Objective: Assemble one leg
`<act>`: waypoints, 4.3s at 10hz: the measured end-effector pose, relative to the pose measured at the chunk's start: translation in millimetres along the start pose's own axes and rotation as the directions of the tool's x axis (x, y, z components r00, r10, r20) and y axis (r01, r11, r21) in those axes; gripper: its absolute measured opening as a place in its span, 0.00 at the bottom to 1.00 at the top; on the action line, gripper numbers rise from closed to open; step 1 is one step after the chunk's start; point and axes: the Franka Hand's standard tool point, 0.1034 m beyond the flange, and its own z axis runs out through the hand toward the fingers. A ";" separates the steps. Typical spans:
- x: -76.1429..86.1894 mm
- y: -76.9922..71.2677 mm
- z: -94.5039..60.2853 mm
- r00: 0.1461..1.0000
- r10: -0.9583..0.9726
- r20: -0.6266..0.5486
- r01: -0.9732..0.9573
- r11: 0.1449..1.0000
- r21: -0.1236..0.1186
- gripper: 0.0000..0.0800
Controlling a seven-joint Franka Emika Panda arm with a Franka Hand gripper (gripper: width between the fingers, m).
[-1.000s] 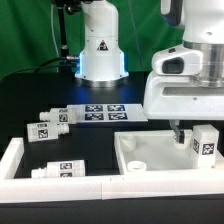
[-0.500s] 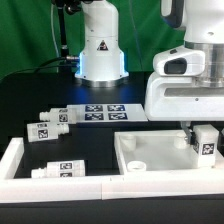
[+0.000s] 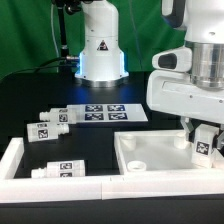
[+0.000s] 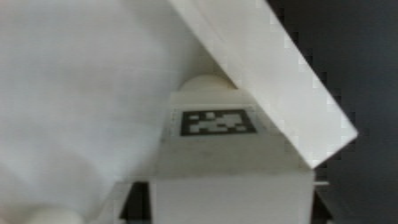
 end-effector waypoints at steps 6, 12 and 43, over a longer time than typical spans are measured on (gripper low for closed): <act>2.5 7.2 2.1 0.833 0.552 0.045 -0.553 0.833 0.031 0.36; -2.5 -6.5 -8.1 0.998 -0.063 0.000 0.063 0.996 0.057 0.81; 0.8 11.4 -3.9 0.474 0.872 0.120 -0.880 0.475 0.020 0.36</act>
Offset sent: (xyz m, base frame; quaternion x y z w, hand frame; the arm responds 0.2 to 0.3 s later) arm 0.0070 -0.0041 0.0018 0.0459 0.0030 0.2171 0.9751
